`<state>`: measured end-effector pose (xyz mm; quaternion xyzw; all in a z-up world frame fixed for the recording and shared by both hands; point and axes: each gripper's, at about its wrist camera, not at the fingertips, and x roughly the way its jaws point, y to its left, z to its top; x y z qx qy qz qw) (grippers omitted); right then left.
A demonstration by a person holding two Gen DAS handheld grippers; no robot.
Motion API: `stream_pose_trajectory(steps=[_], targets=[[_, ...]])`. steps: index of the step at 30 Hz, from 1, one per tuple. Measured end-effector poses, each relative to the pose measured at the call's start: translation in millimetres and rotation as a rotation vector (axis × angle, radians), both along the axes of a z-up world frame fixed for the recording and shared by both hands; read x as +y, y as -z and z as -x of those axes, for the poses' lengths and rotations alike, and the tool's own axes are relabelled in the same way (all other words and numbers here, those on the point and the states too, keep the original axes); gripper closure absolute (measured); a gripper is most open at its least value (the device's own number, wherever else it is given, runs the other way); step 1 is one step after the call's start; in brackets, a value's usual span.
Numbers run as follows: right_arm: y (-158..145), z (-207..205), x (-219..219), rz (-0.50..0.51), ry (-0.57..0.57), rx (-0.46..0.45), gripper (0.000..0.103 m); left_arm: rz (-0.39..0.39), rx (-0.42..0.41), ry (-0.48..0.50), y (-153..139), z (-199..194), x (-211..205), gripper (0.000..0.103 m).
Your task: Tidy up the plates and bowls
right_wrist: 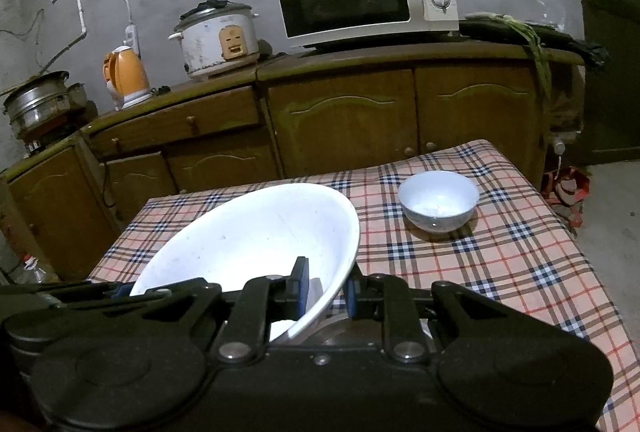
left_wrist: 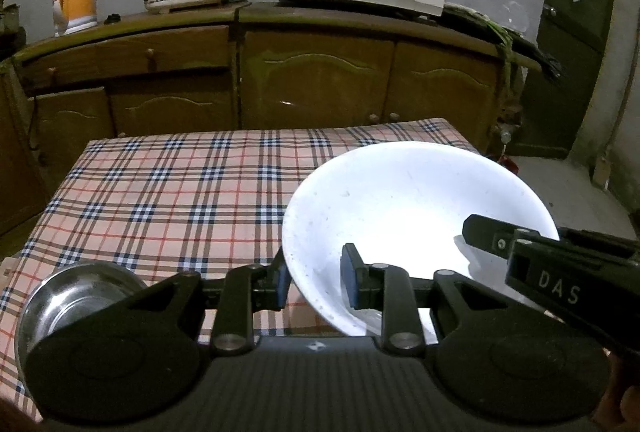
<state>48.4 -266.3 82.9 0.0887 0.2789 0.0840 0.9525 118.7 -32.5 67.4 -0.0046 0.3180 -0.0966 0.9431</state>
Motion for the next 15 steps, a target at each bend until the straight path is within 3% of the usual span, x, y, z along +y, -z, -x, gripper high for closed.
stream_pose_trajectory(steps=[15], targets=[[14.6,8.2,-18.7,-0.003,0.032,0.028,0.079,-0.002,0.022,0.046,9.3,1.2,-12.3,0.076]])
